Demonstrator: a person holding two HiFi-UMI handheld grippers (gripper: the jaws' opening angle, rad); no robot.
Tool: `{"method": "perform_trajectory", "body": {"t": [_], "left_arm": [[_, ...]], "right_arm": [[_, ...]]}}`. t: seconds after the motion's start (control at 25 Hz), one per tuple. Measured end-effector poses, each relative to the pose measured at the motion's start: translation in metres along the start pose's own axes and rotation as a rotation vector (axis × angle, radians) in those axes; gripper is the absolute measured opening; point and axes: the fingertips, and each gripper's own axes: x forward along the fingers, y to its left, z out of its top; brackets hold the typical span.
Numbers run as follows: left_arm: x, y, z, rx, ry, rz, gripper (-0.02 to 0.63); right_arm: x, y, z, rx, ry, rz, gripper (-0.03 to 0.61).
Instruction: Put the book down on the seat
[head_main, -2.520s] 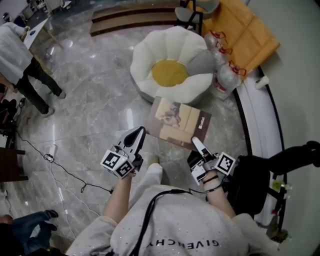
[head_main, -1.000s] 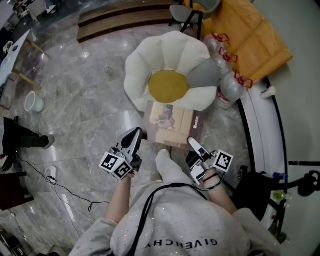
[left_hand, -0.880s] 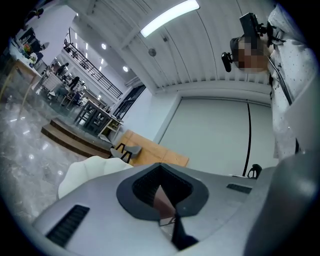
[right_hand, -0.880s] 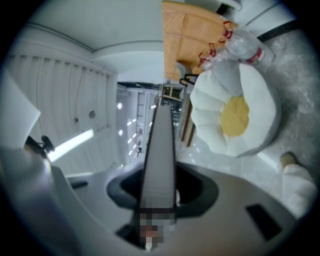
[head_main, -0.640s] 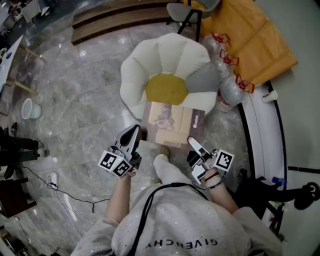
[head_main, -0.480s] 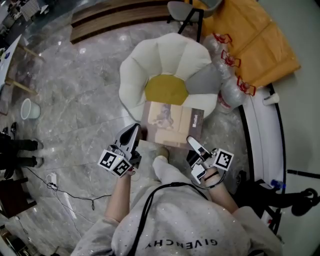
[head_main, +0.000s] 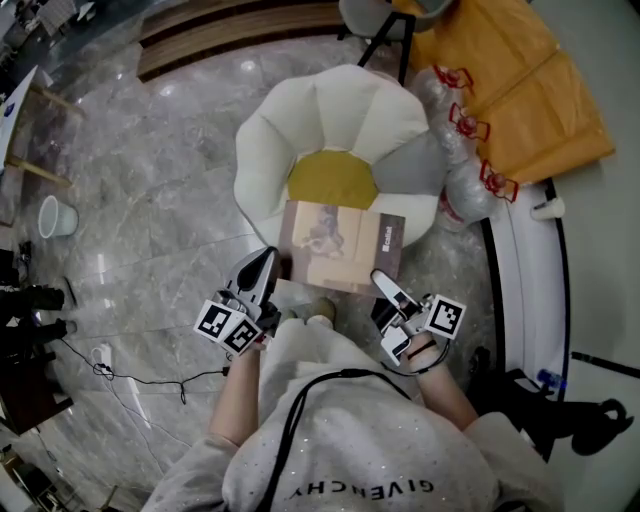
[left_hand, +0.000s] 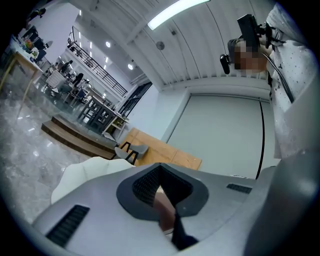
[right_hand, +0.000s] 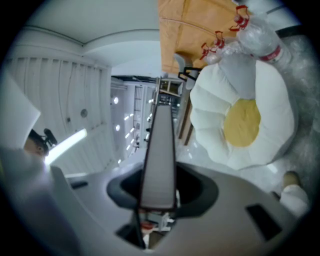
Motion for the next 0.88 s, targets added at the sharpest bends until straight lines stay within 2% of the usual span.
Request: {"method": "perform_trajectory", "body": {"t": [0.44,0.88], "left_arm": [[0.032,0.032,-0.014,-0.016,0.039,-0.01,0.022],[0.089,0.102,-0.036,-0.034,0.076,-0.018,0.022]], "right_arm": [[0.017,-0.026,0.027,0.012,-0.042,-0.018,0.156],[0.064,-0.079,0.062,0.009,-0.096,-0.071,0.156]]}}
